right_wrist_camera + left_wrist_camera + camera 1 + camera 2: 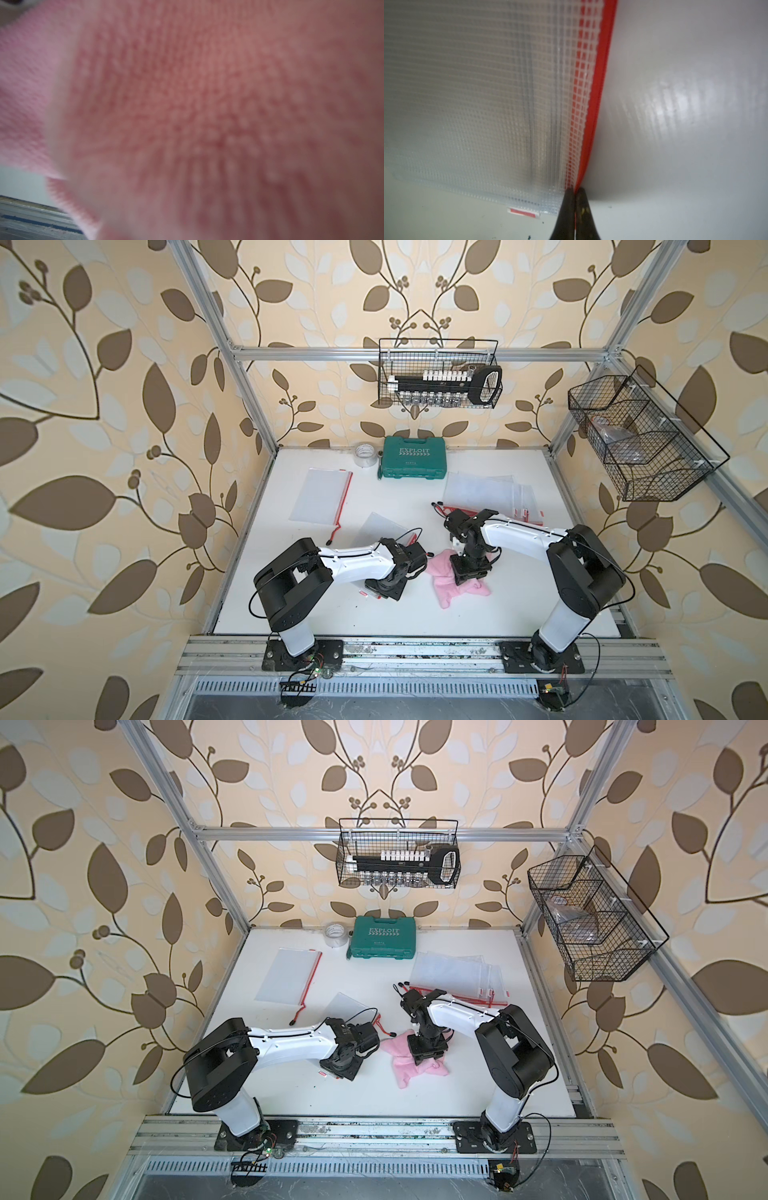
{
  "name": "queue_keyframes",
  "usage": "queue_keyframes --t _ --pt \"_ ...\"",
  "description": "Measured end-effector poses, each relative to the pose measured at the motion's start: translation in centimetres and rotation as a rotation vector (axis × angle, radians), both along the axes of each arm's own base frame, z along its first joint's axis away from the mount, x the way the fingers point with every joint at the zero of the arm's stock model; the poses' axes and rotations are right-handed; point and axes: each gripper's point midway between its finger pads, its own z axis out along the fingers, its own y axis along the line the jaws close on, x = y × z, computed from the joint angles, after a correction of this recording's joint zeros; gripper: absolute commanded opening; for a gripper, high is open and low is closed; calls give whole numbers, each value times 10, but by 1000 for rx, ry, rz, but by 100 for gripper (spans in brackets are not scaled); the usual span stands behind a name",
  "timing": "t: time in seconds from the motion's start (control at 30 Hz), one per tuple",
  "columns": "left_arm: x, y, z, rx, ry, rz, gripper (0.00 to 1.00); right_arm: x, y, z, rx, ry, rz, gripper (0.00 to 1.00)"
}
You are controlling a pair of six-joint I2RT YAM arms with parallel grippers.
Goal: Wipe the document bag
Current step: Move the document bag to the center of the board, then wipe the dirt from the document bag.
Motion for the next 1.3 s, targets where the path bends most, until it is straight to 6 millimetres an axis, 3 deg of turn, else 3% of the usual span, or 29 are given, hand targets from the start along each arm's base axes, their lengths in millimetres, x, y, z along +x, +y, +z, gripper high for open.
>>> queue_keyframes --t 0.1,0.17,0.23,0.37,0.47,0.6,0.7,0.83,0.97,1.03,1.1,1.23,1.3 --pt "0 0 0 4 -14 -15 0 10 -4 16 30 -55 -38 0" --pt "-1 -1 0 -2 -22 -33 0 20 -8 40 36 -118 -53 0" --pt "-2 -5 1 -11 -30 -62 0 40 -4 79 73 -229 -58 0" --pt "-5 -21 2 -50 -41 -147 0 81 26 150 220 -410 -28 0" --pt "-6 -34 3 -78 -55 -217 0 107 66 165 308 -428 44 0" --pt "-4 -46 5 -105 -74 -279 0 130 131 132 407 -347 149 0" --pt "-1 -49 6 -116 -86 -295 0 130 154 84 424 -228 172 0" --pt "0 -49 6 -110 -91 -299 0 115 139 36 340 -114 147 0" --pt "-1 -48 6 -108 -90 -292 0 105 114 17 265 -70 110 0" --pt "-1 -48 7 -111 -92 -277 19 104 108 12 253 -59 96 0" --pt "-1 -47 10 -121 -96 -254 31 107 107 10 254 -60 88 0" --pt "0 -47 30 -175 -130 -188 45 108 108 1 251 -53 76 0" --pt "2 -46 45 -227 -154 -142 46 108 108 -1 251 -51 72 0"
